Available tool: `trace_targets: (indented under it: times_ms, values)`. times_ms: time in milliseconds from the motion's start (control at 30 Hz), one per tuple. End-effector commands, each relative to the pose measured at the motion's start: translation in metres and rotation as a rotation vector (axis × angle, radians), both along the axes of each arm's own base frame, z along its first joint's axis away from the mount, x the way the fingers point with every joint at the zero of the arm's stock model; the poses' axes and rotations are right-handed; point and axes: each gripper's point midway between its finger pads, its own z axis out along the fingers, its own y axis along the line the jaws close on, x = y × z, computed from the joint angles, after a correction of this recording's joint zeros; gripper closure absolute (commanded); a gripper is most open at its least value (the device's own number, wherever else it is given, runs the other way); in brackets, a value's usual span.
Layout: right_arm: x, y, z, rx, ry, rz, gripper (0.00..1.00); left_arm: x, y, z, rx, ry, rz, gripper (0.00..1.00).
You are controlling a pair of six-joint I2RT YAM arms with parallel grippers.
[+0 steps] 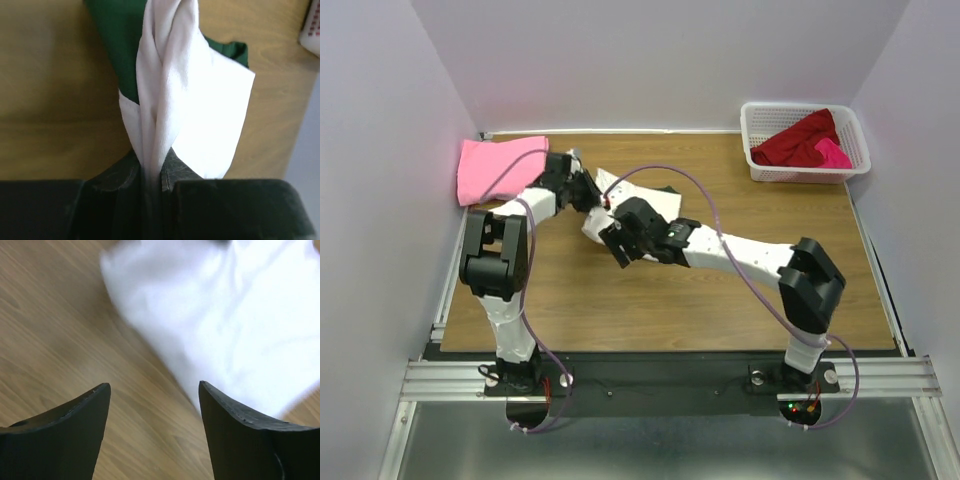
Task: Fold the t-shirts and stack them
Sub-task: Neatly place the folded tshirt to the corner
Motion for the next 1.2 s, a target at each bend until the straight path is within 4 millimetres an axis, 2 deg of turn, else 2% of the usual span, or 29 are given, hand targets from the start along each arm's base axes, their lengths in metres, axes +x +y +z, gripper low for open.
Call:
trace_targets:
  times_ms: [0,33,67,100,133,167,200,267,300,367,433,533,600,633,767,833,867,933,967,1000,1067,1167]
  values:
    - [0.003,-0.021,0.058,0.080,-0.122,-0.069,0.21,0.044,0.063,0.049,0.294,-0.143,-0.003,1.00]
    - [0.000,-0.028,0.071,0.099,-0.140,-0.078,0.15,0.051,0.076,0.053,0.365,-0.146,0.018,1.00]
    - [-0.003,-0.034,0.076,0.107,-0.147,-0.085,0.11,0.056,0.088,0.051,0.442,-0.143,-0.003,1.00]
    - [-0.006,-0.046,0.070,0.082,-0.146,-0.110,0.06,0.072,0.097,0.076,0.492,-0.188,0.020,1.00]
    - [-0.009,-0.054,0.084,0.116,-0.155,-0.135,0.00,0.069,0.118,0.067,0.606,-0.136,0.018,1.00]
    - [-0.012,-0.060,0.085,0.116,-0.156,-0.146,0.00,0.072,0.126,0.071,0.654,-0.132,0.024,1.00]
    - [-0.018,-0.068,0.078,0.100,-0.141,-0.147,0.00,0.083,0.137,0.091,0.706,-0.167,0.056,1.00]
    - [-0.025,-0.076,0.080,0.121,-0.128,-0.162,0.00,0.088,0.164,0.094,0.807,-0.137,0.094,1.00]
    - [-0.032,-0.083,0.078,0.127,-0.113,-0.162,0.00,0.095,0.172,0.111,0.834,-0.164,0.106,1.00]
    - [-0.038,-0.090,0.074,0.119,-0.097,-0.166,0.00,0.103,0.194,0.115,0.869,-0.151,0.145,1.00]
    - [-0.043,-0.095,0.071,0.114,-0.085,-0.170,0.00,0.113,0.204,0.130,0.898,-0.171,0.158,1.00]
    - [-0.045,-0.098,0.068,0.088,-0.064,-0.175,0.00,0.121,0.226,0.152,1.037,-0.207,0.156,1.00]
    - [-0.046,-0.097,0.065,0.075,-0.046,-0.171,0.00,0.126,0.234,0.161,1.066,-0.231,0.165,1.00]
    - [-0.045,-0.094,0.063,0.071,-0.036,-0.171,0.00,0.132,0.232,0.169,1.066,-0.274,0.149,1.00]
    - [-0.042,-0.082,0.063,0.059,-0.013,-0.150,0.00,0.149,0.229,0.170,1.080,-0.321,0.104,1.00]
    - [-0.038,-0.079,0.062,0.036,-0.016,-0.141,0.00,0.152,0.234,0.173,1.104,-0.316,0.120,1.00]
    - [-0.037,-0.078,0.055,0.008,-0.005,-0.136,0.00,0.153,0.241,0.168,1.132,-0.294,0.131,1.00]
    - [-0.033,-0.071,0.059,0.007,-0.006,-0.129,0.00,0.155,0.246,0.167,1.123,-0.293,0.143,1.00]
    - [-0.032,-0.069,0.057,-0.002,-0.002,-0.126,0.00,0.157,0.243,0.168,1.105,-0.301,0.141,1.00]
    - [-0.032,-0.068,0.049,-0.020,0.013,-0.120,0.00,0.156,0.256,0.171,1.091,-0.298,0.173,1.00]
    - [-0.029,-0.064,0.051,-0.020,0.013,-0.120,0.00,0.157,0.260,0.185,1.079,-0.334,0.196,1.00]
    - [-0.027,-0.064,0.043,-0.044,0.020,-0.124,0.00,0.160,0.261,0.206,1.074,-0.398,0.217,1.00]
